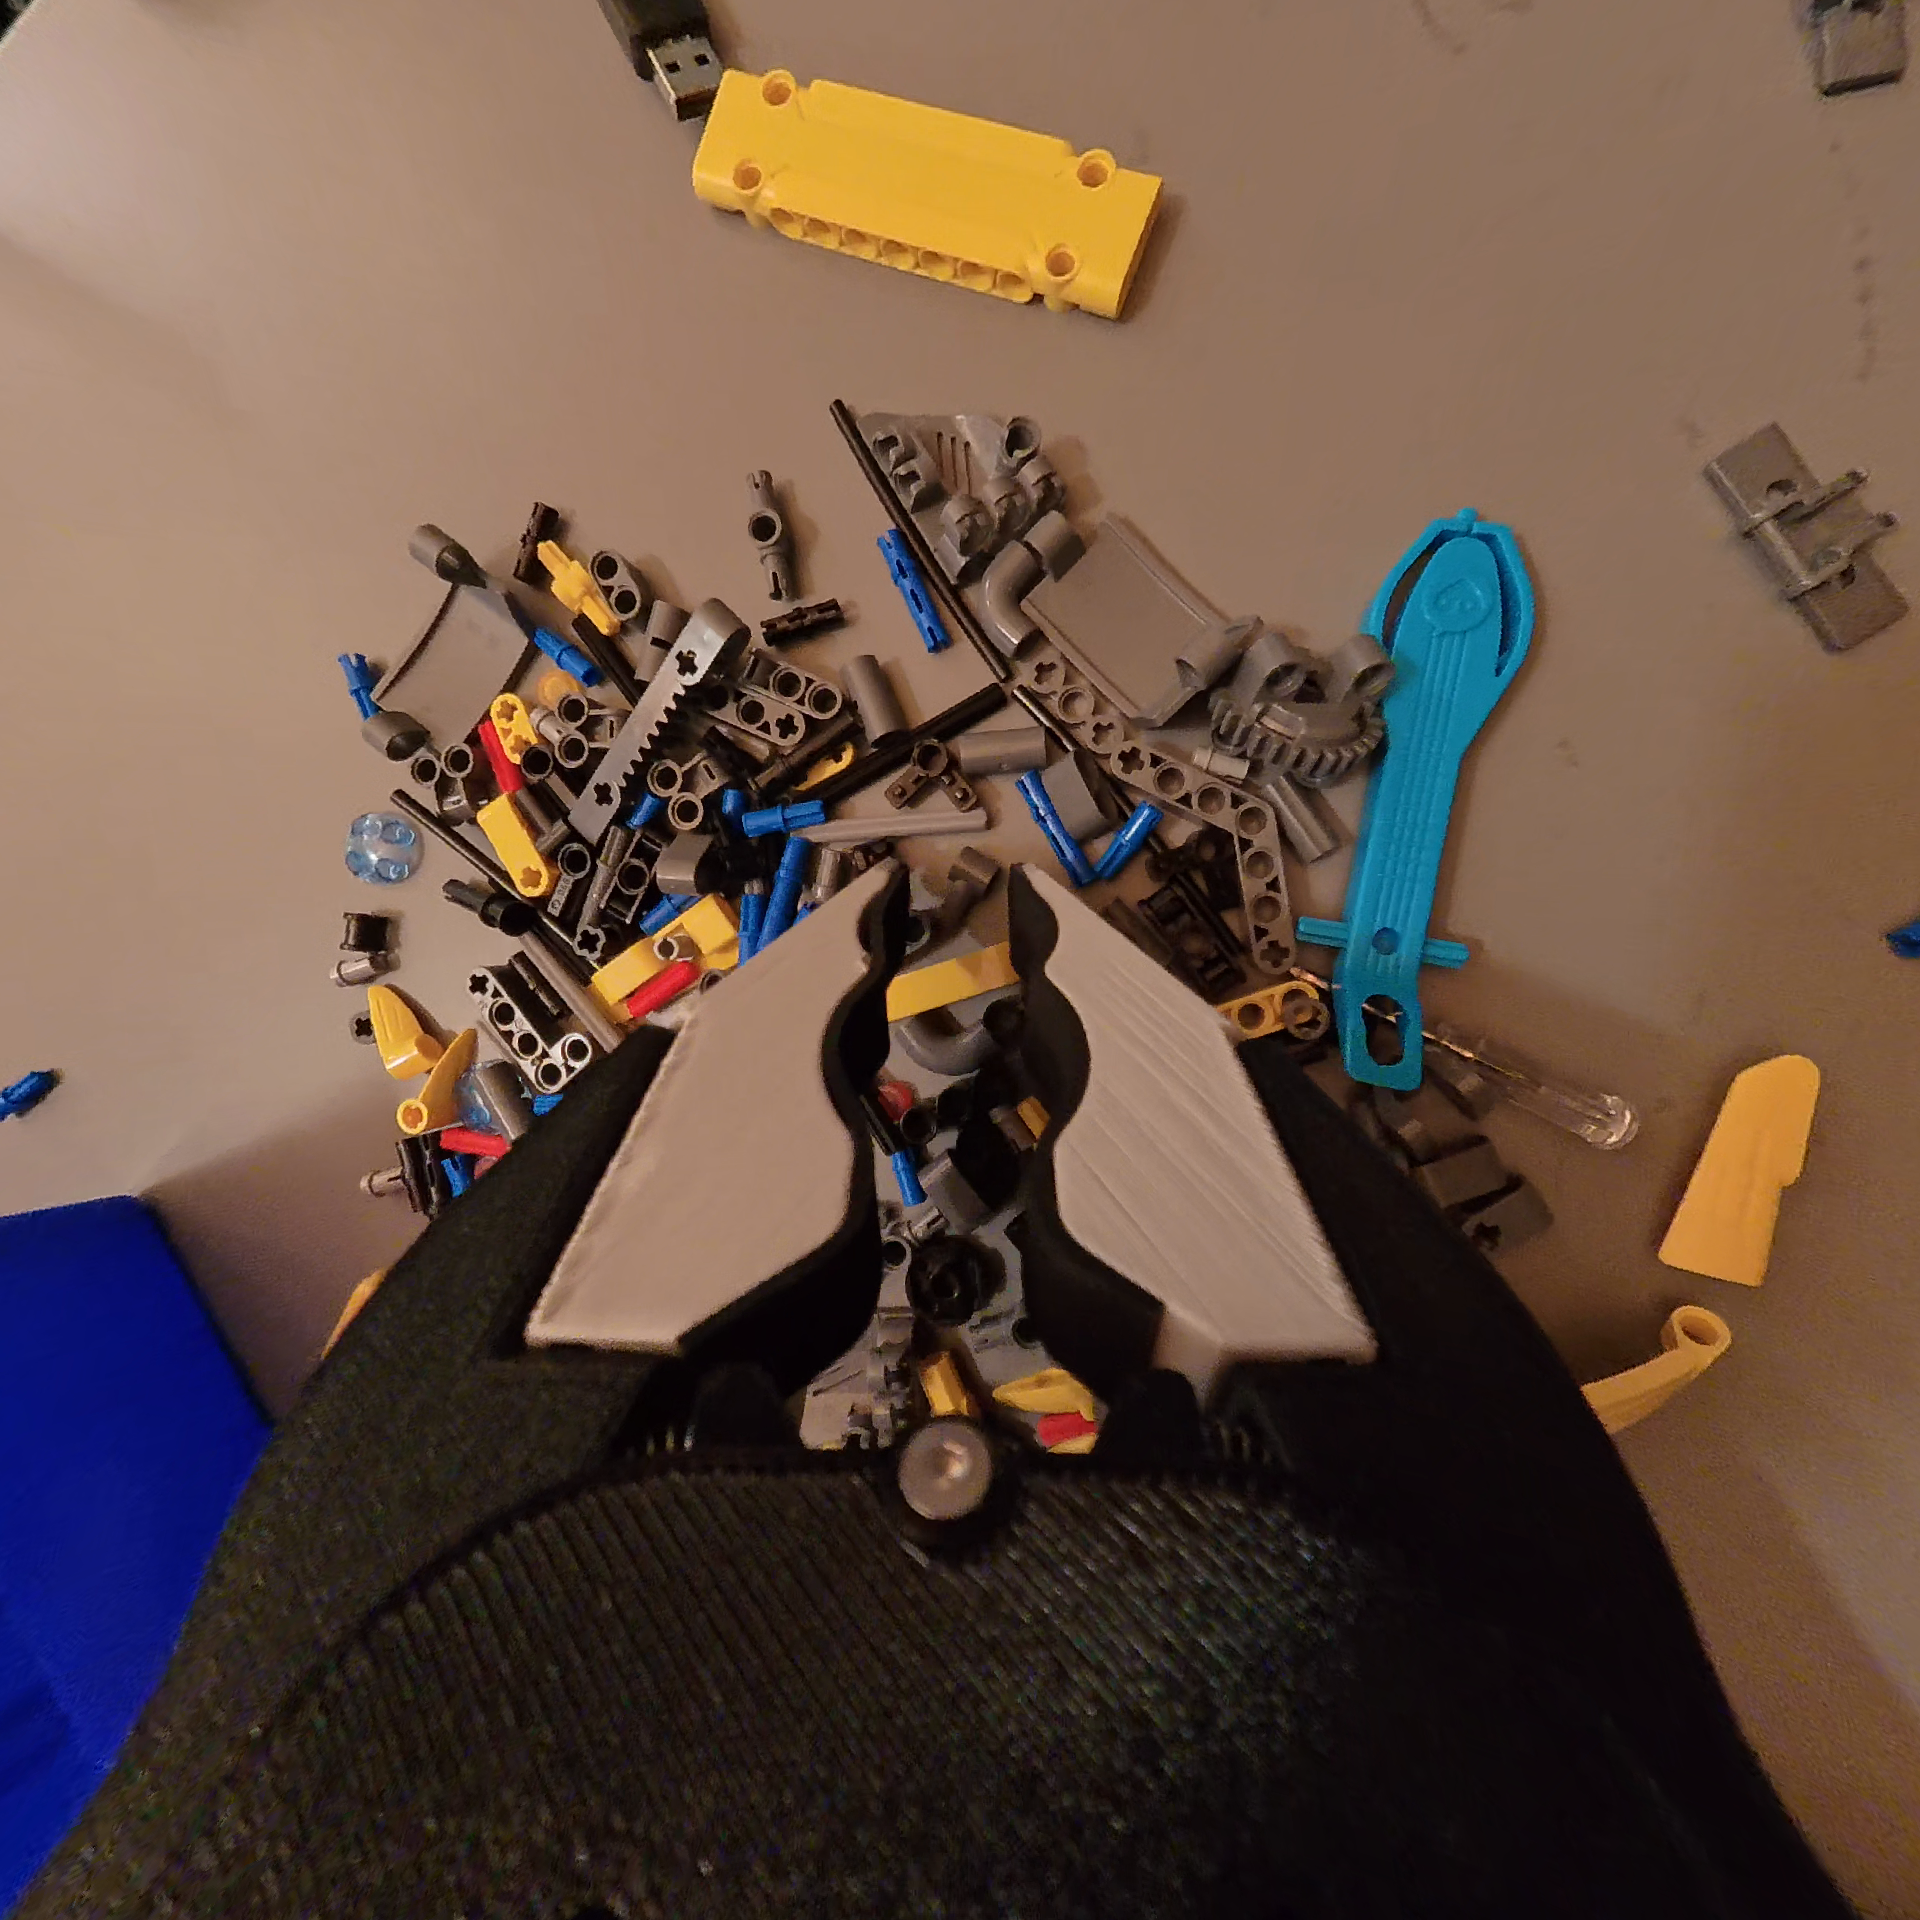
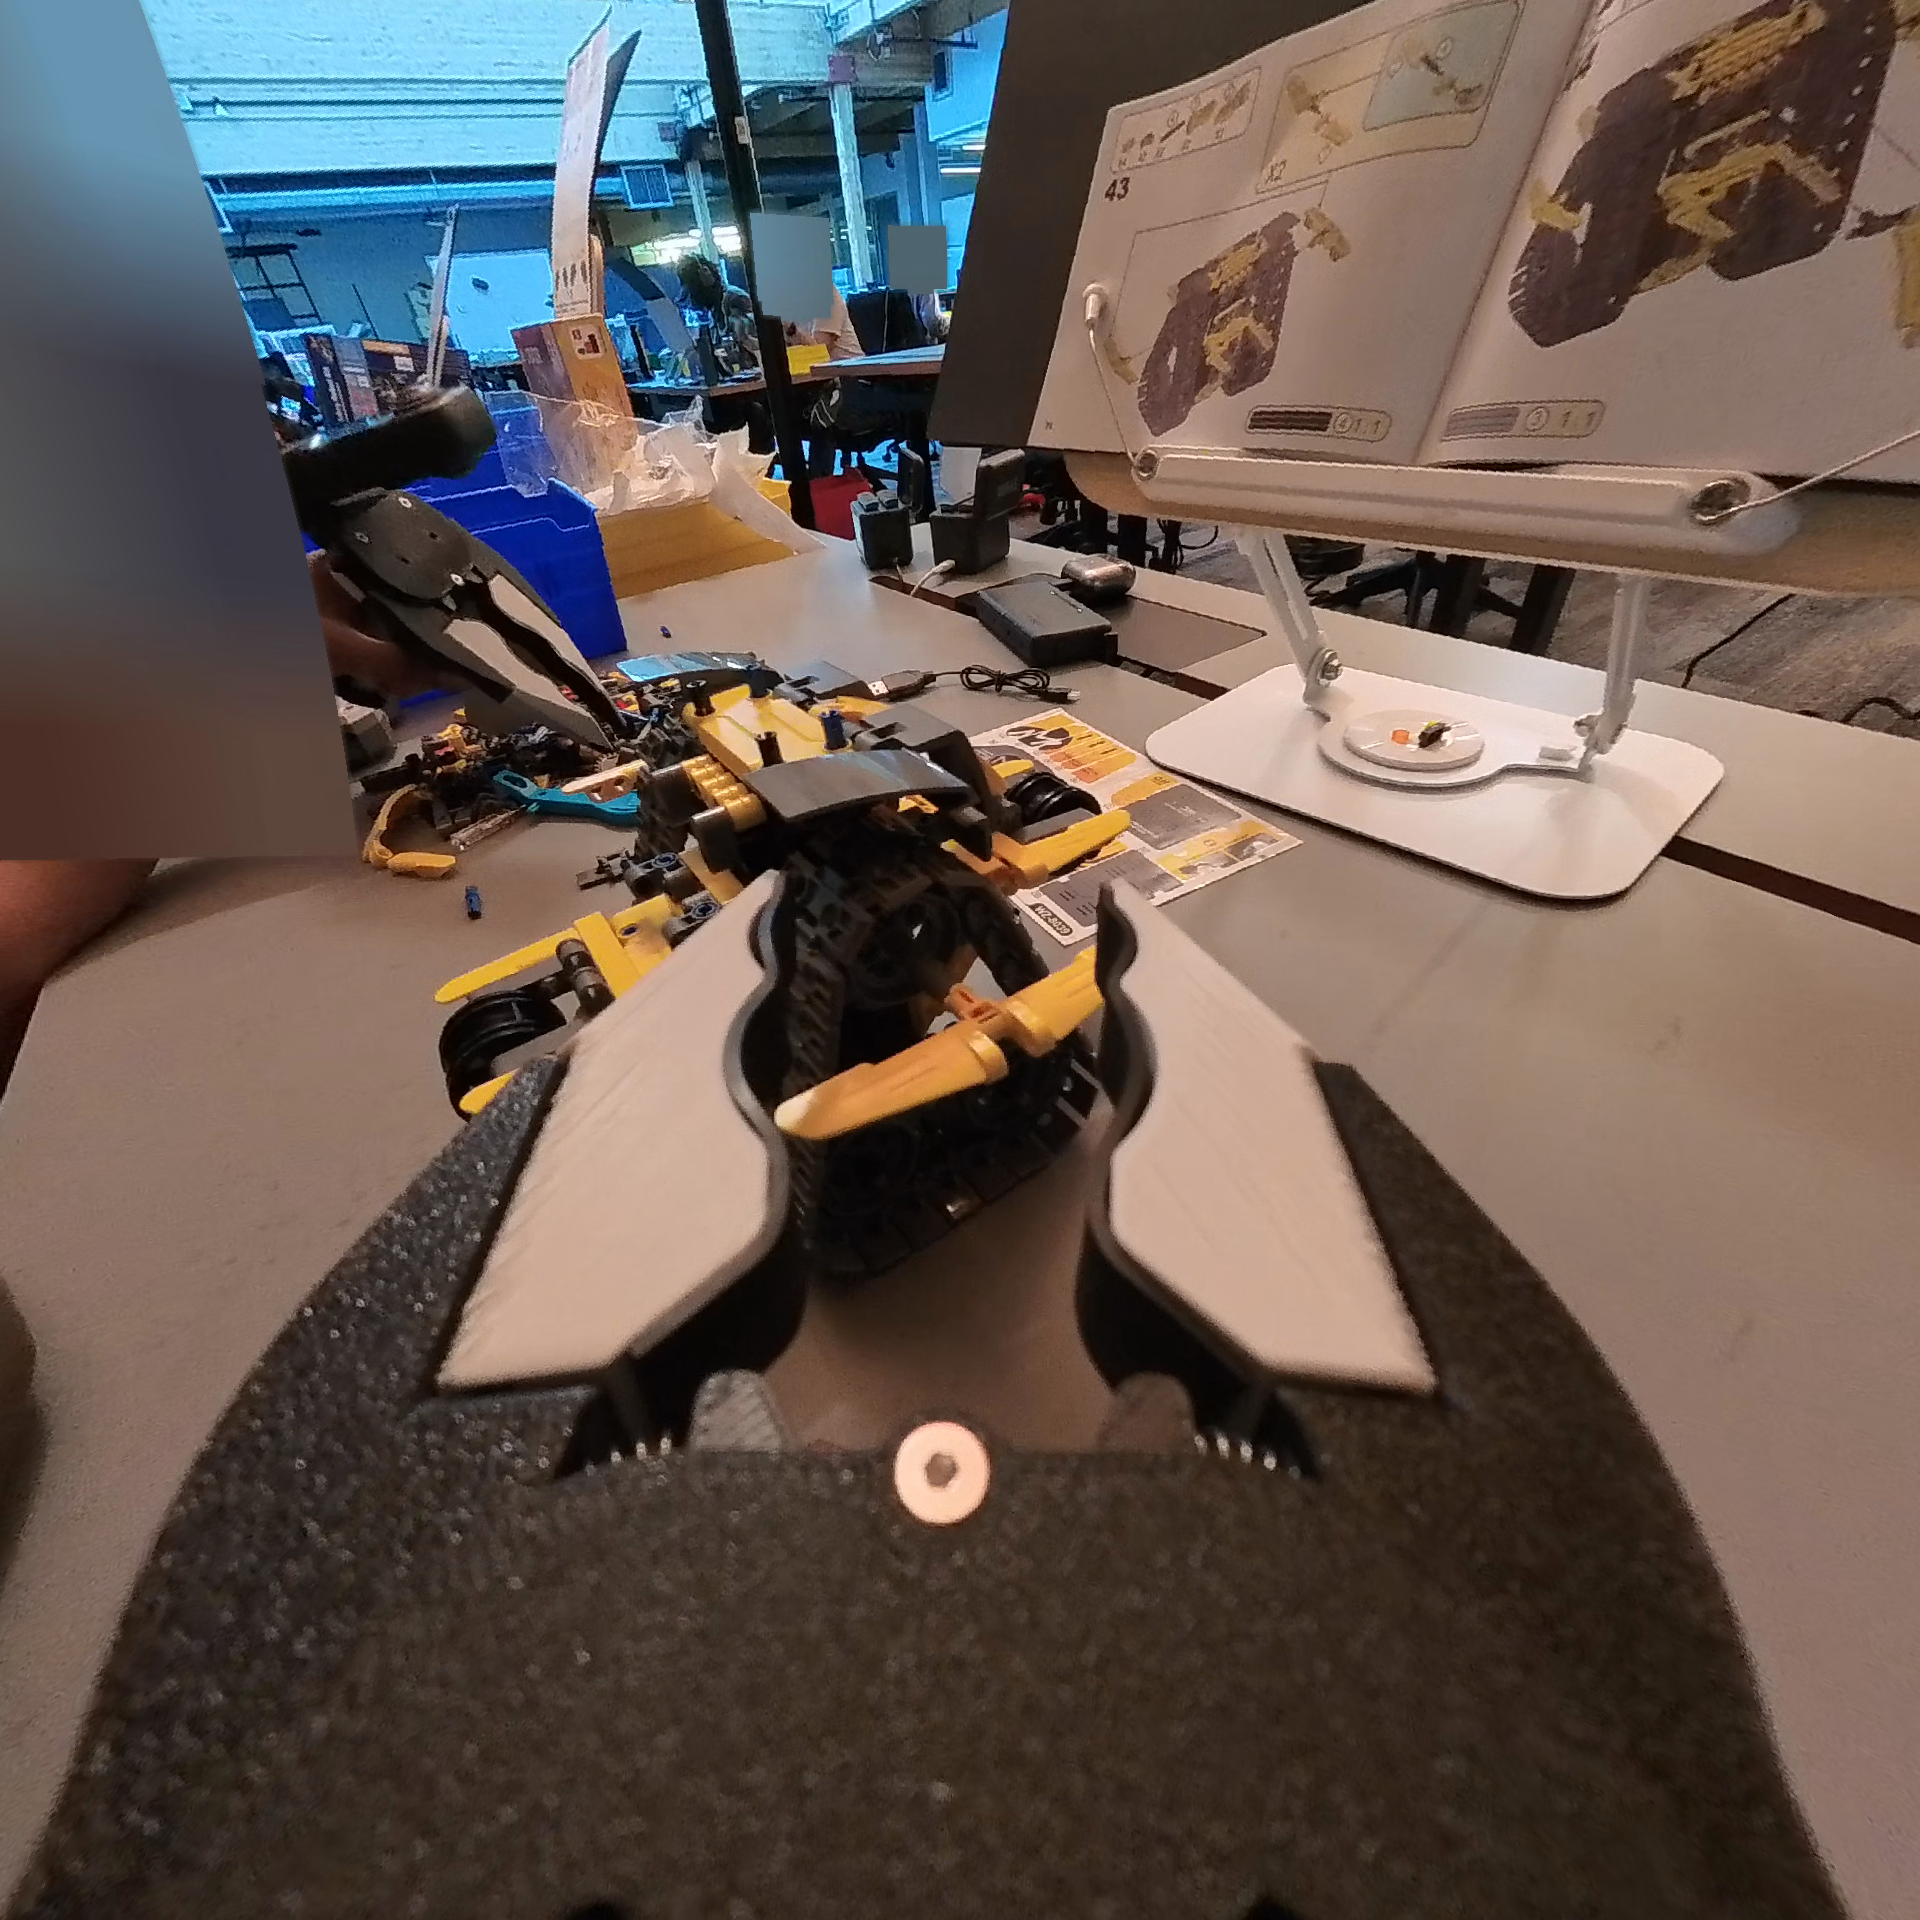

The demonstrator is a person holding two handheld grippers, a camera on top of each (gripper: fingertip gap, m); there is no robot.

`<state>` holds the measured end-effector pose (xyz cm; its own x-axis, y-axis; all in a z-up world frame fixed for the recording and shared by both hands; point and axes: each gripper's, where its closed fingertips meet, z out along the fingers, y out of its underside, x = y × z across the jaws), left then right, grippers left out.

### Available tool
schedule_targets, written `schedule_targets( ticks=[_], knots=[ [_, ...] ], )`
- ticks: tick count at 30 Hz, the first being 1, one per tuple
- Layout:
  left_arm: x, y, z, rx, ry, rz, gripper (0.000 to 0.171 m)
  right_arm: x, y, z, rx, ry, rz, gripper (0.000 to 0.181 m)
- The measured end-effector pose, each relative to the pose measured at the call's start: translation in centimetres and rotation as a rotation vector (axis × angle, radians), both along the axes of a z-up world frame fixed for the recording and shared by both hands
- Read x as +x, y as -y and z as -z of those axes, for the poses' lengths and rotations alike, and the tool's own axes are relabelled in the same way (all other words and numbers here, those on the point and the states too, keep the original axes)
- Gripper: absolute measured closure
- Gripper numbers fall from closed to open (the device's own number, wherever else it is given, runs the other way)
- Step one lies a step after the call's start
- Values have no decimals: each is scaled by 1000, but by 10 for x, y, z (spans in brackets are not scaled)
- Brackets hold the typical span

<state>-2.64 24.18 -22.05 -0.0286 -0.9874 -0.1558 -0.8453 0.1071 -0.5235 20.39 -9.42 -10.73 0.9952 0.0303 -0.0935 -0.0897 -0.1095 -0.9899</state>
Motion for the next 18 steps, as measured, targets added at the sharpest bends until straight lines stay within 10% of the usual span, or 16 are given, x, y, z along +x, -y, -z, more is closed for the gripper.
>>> schedule_targets(
  ticks=[18],
  knots=[
    [5,8,-5,24,15,43,167,0,0,0,-5,12,6,124]
  ],
)
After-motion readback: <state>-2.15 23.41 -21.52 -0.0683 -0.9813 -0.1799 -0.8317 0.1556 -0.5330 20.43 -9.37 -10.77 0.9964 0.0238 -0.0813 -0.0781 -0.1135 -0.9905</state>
